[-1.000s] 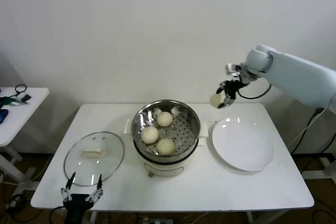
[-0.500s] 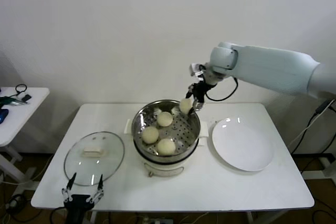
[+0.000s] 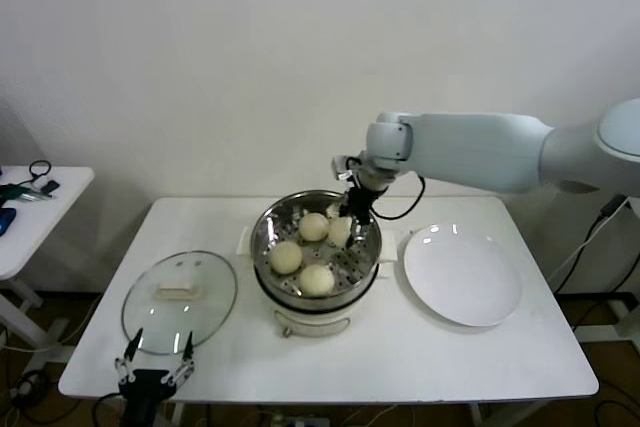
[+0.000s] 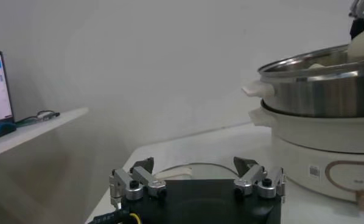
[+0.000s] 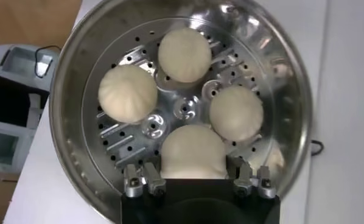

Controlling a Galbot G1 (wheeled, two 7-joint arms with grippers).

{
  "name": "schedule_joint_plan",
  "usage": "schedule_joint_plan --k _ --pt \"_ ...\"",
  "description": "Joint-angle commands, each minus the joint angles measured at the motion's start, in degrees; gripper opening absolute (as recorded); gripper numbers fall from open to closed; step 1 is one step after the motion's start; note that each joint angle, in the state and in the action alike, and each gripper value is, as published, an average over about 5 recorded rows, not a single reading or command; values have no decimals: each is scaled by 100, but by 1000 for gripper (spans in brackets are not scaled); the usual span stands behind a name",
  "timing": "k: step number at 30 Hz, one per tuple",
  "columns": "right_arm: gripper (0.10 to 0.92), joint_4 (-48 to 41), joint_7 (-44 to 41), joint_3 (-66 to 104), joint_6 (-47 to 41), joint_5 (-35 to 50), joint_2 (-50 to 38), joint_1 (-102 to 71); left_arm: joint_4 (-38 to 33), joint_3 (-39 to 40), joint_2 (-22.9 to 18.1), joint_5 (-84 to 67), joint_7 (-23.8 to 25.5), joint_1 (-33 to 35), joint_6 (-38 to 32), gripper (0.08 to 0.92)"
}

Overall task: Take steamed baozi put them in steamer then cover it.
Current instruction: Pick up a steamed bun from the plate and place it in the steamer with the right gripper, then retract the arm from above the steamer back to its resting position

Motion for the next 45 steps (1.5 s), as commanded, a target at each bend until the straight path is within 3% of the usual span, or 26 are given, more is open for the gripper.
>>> schedule_joint_plan --k 1,14,22,32,35,39,45 --pt "680 -143 -33 -195 -23 -71 305 -238 33 -8 5 -19 3 -15 6 823" --pt "688 -328 -151 -18 40 -362 292 -417 88 -17 34 -14 5 -106 56 823" --pt "812 -331 -323 199 114 -438 211 -370 94 -18 48 -5 3 -151 84 823" --pt "823 -109 -411 806 603 -525 -599 -162 95 -23 66 7 -12 -144 78 823" --pt "823 -44 -97 964 1163 -579 -980 -114 88 -22 75 13 -35 -142 70 823" --pt "823 264 982 1277 1863 -514 -1647 -294 68 -51 90 43 -23 -149 55 823" --pt "823 1039 2264 2223 2252 -531 -2810 -1286 12 -139 152 58 -15 -122 39 823"
